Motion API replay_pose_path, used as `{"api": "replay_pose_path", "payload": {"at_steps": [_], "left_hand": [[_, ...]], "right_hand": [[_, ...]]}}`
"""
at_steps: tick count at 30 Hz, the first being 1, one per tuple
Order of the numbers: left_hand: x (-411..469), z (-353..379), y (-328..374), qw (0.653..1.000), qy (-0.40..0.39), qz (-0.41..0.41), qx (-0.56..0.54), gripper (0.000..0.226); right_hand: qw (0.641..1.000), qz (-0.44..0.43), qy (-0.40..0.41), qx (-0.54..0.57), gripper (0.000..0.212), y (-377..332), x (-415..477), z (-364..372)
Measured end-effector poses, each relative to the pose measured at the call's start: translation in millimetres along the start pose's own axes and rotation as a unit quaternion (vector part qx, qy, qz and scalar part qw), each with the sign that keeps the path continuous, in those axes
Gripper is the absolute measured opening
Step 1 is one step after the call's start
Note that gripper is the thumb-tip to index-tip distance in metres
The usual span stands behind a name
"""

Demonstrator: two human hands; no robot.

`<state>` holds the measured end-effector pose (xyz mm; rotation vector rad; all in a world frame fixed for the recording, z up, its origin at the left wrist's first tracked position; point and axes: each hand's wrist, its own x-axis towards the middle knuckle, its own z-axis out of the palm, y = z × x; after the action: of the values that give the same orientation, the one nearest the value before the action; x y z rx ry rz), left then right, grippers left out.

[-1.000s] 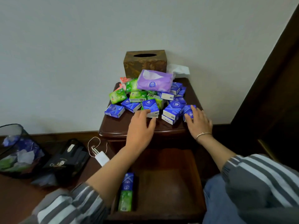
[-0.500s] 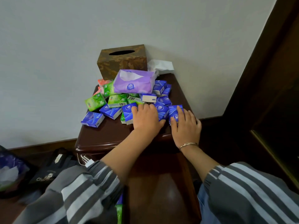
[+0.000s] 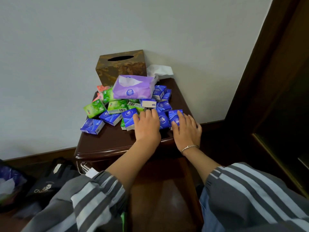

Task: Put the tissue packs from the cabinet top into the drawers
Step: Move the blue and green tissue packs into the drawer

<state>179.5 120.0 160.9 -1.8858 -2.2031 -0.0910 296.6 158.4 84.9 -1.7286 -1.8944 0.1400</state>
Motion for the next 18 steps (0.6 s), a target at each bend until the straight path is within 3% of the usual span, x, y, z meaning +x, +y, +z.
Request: {"api": "replay_pose_path", "payload": {"at_steps": [3, 6, 9, 14, 18], "left_hand": [[-28, -10, -13, 0.989, 0.138, -0.004, -0.048, 0.070], [-48, -20, -33, 0.949, 0.199, -0.041, -0.240, 0.068], [-65, -25, -60, 0.911, 0.185, -0.101, -0.354, 0.062], [-90, -17, -109, 0.906, 0.115, -0.189, -0.360, 0.062], [-102, -6, -146, 0.885, 0.090, -0.230, -0.395, 0.049]], "right_hand": [[0.995, 0.027, -0.034, 0.093, 0.055, 4, 2, -8], [0.980, 0.047, -0.050, 0.187, 0.062, 8, 3, -20], [0.974, 0.057, -0.054, 0.212, 0.062, 9, 3, -28], [0.960, 0.075, -0.049, 0.264, 0.059, -3, 5, -36], [0.970, 0.078, -0.068, 0.218, 0.054, -7, 10, -39]]}}
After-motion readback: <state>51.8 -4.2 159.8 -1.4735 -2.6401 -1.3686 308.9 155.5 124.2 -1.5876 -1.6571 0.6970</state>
